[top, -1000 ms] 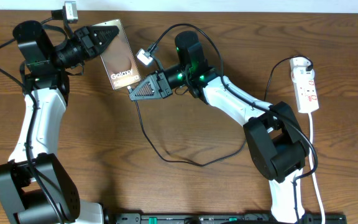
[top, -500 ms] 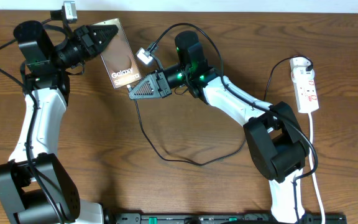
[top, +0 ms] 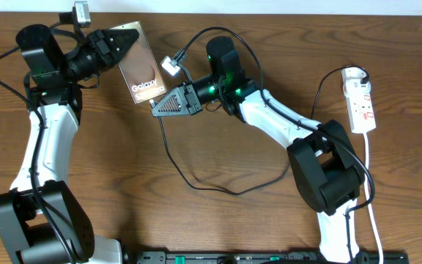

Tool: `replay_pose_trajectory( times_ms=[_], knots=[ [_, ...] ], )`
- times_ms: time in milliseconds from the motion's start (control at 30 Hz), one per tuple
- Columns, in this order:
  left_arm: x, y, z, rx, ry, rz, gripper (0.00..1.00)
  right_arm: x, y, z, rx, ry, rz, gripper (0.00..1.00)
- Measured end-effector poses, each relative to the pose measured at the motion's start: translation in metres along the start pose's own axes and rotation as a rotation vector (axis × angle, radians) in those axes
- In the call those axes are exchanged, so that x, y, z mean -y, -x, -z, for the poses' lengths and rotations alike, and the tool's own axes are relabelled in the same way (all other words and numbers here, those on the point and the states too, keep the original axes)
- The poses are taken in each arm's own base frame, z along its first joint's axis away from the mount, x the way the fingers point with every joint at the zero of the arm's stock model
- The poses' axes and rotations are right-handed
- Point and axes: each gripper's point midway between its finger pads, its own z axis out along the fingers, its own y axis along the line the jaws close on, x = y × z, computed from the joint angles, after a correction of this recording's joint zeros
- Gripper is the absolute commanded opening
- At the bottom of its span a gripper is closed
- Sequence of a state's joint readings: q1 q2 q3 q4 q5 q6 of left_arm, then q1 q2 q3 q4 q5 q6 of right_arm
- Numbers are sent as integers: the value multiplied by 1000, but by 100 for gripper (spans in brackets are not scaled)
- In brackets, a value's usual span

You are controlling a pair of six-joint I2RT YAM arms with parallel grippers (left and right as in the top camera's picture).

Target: Plug charger to phone and switch on socket

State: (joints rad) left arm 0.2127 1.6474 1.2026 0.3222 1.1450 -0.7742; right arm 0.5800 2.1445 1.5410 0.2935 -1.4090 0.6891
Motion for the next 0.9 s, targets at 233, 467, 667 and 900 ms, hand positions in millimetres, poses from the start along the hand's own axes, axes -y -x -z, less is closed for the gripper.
replay_pose_trajectory(
  times_ms=[233,467,667,900],
  knots=[
    [-2,2,4,5,4,28,7,0,1,0,1,0,6,1],
    [-1,1,5,-3,-5,26,7,-1,0,0,-1,3,7,1],
    [0,0,5,-10,-12,18,7,-2,0,0,-5,7,6,1],
    [2,-1,5,-19,-20,9,7,-3,-1,0,-9,13,9,1]
  ],
)
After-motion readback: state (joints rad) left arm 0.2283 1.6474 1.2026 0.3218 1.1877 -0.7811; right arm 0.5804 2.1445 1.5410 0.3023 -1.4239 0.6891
